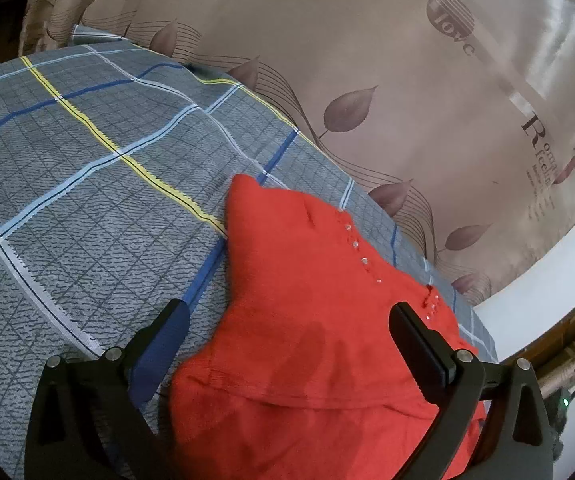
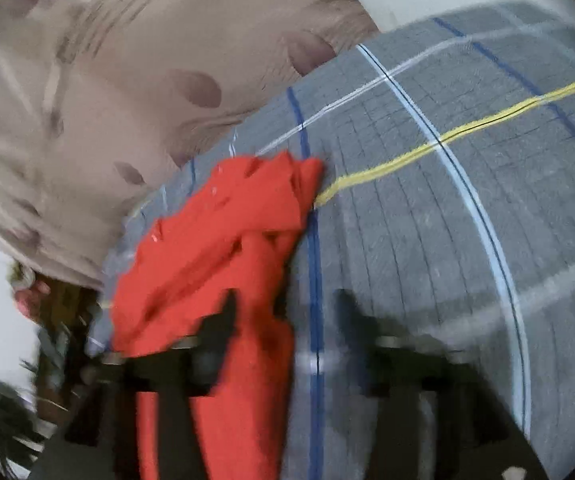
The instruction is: Fold small clothes
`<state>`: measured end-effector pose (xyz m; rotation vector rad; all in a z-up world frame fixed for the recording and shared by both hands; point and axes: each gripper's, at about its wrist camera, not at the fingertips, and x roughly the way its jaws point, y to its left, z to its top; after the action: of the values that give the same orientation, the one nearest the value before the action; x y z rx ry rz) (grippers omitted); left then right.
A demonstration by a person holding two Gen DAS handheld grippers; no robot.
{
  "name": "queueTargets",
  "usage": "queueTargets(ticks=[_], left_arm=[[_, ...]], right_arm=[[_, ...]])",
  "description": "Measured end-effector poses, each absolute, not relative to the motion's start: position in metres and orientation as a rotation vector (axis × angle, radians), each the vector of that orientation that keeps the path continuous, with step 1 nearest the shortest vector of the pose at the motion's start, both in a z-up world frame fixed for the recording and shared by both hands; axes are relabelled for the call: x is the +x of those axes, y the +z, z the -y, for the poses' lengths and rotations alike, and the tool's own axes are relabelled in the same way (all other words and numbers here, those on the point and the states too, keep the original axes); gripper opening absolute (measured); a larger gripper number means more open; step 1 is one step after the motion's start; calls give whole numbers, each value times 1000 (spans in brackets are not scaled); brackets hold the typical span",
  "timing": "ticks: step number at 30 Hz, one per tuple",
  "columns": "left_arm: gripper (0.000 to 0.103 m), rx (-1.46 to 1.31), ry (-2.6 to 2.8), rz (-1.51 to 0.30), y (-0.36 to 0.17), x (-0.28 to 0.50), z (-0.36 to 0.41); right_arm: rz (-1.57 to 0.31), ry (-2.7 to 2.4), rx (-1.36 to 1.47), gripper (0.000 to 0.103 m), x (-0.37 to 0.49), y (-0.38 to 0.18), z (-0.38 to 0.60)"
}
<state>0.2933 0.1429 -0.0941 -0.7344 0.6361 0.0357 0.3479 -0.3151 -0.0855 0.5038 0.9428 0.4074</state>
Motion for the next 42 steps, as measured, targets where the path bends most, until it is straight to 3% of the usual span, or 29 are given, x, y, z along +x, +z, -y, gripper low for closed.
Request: queueTargets(ticks=[7,11,17,21,22,29,31,34,36,42], left_arm=[[100,-735,35,-635,-94,293,-142],[100,-733,37,-636,-94,294,-141],[101,-736,35,-633,-94,293,-142],[101,-737,34,-632,-94,293,-143],[101,-737,33,-632,-94,293,-142],[102,-738,31,-631,-93,294,-141],[102,-737,31,-631,-93,294,-141],[102,-738,31,-630,-94,294,-141],[102,-737,32,-630,-94,294,-140],[102,-739,30,-628,-93,293,-139]], right_arm=[[-916,275,104,64,325,-83,257],[-882,189,73,51,334,-84,252],[-879,148,-35,52,354,-88,228],[-872,89,-74,39,351,-89,231],[-874,60,-65,30,350,-89,238],[-873,56,-50,26,334,-89,247],[-886,79,-44,33,336,-88,247],[-909,208,50,71,328,-85,257],[-895,224,81,71,316,-78,267],[-790,240,65,33,322,-44,260]])
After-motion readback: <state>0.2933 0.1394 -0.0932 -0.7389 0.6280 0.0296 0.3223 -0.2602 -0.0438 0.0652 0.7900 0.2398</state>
